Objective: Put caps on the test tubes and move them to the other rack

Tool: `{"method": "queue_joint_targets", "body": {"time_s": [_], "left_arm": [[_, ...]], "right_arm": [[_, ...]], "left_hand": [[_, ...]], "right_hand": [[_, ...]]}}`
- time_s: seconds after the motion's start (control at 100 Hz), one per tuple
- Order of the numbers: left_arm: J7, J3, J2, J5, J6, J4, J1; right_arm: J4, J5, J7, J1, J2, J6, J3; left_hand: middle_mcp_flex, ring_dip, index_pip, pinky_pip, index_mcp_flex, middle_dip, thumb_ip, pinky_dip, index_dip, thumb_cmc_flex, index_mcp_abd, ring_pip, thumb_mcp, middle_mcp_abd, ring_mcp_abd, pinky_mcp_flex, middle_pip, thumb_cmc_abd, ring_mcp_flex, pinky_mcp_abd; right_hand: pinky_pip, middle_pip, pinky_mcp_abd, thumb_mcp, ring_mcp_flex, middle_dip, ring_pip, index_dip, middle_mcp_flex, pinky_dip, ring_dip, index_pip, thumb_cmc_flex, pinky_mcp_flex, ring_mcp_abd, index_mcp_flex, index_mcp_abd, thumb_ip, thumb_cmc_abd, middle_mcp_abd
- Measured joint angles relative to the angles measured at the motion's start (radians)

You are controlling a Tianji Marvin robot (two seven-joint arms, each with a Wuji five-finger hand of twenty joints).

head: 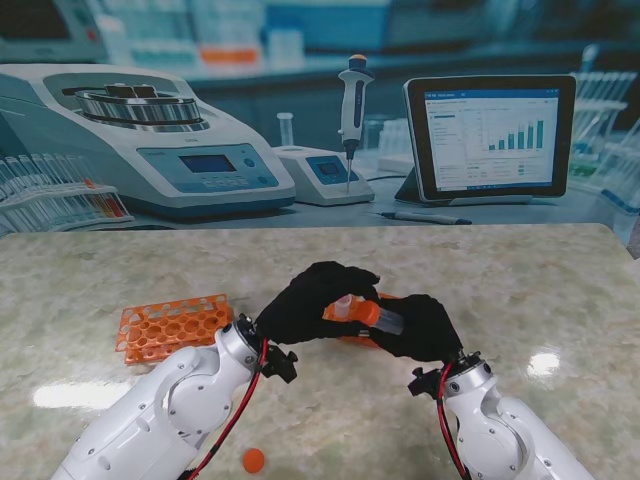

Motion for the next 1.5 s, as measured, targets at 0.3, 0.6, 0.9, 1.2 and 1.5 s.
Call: {"method": "queue_joint_targets", "body": {"time_s": [0.3, 0.6, 0.9, 1.2, 1.5], "left_arm": [[-0.001, -0.002, -0.001, -0.006, 0.004, 0.001, 0.003], [-0.002, 0.010, -0.001, -0.021, 0.007, 0.008, -0.002], [-0.002, 0.021, -0.003, -0.026, 0.006, 0.014, -0.011], [-0.001, 0.024, -0.004, -0.023, -0.003, 0.022, -0.015], [-0.004, 0.028, -0.004, -0.028, -0.002, 0.026, -0.019]], "right_arm": [[0.000, 0.000, -0.003, 0.000, -0.001, 0.000, -0.001], [0.002, 0.000, -0.009, -0.001, -0.001, -0.004, -0.001], [0.006, 0.000, -0.026, -0.004, -0.002, -0.012, 0.000], [0.007, -0.001, -0.030, -0.006, -0.002, -0.013, -0.002], [0.008, -0.001, -0.031, -0.006, -0.003, -0.013, -0.002]], "left_hand": [[0.000, 0.001, 0.000, 0.000, 0.000, 0.000, 0.000, 0.000, 0.000, 0.000, 0.000, 0.000, 0.000, 0.000, 0.000, 0.000, 0.009, 0.002, 0.000, 0.000], [0.000, 0.001, 0.000, 0.000, 0.000, 0.000, 0.000, 0.000, -0.010, 0.000, 0.000, 0.000, -0.001, 0.000, 0.000, 0.000, 0.009, 0.008, 0.000, 0.000], [0.000, 0.001, 0.000, 0.000, 0.000, 0.000, 0.000, 0.000, -0.025, 0.000, 0.000, 0.000, -0.003, 0.000, 0.000, 0.000, 0.009, 0.011, 0.000, 0.000], [0.011, 0.001, 0.000, 0.000, 0.000, 0.001, 0.000, 0.000, -0.033, 0.000, 0.000, 0.000, -0.004, -0.002, 0.000, 0.000, 0.019, 0.011, 0.011, 0.000], [0.032, 0.001, -0.004, 0.000, 0.011, 0.003, 0.000, 0.000, -0.085, 0.000, 0.000, 0.000, -0.004, -0.005, 0.000, 0.000, 0.019, 0.011, 0.014, 0.000]], "right_hand": [[0.000, 0.000, 0.000, 0.000, 0.000, 0.000, 0.000, 0.000, 0.000, 0.000, 0.000, 0.000, 0.000, 0.000, 0.000, -0.004, 0.000, 0.000, 0.001, 0.000], [0.000, 0.000, 0.000, 0.000, 0.000, 0.000, 0.000, 0.000, 0.000, 0.000, 0.000, 0.000, 0.000, 0.000, 0.000, -0.004, 0.000, 0.000, 0.001, 0.000], [0.000, 0.000, 0.001, 0.000, 0.000, 0.000, 0.000, 0.000, 0.000, 0.000, 0.000, 0.000, 0.000, 0.000, 0.000, -0.004, 0.000, 0.000, 0.001, 0.000], [0.000, 0.000, 0.001, 0.000, 0.000, 0.000, 0.000, 0.000, 0.000, 0.000, 0.000, 0.000, 0.000, 0.000, 0.000, -0.004, 0.000, 0.000, 0.001, 0.000], [0.000, 0.000, 0.002, 0.000, 0.001, 0.000, 0.000, 0.000, 0.000, 0.000, 0.000, 0.000, 0.000, 0.000, 0.000, -0.004, 0.000, 0.000, 0.001, 0.000]]}}
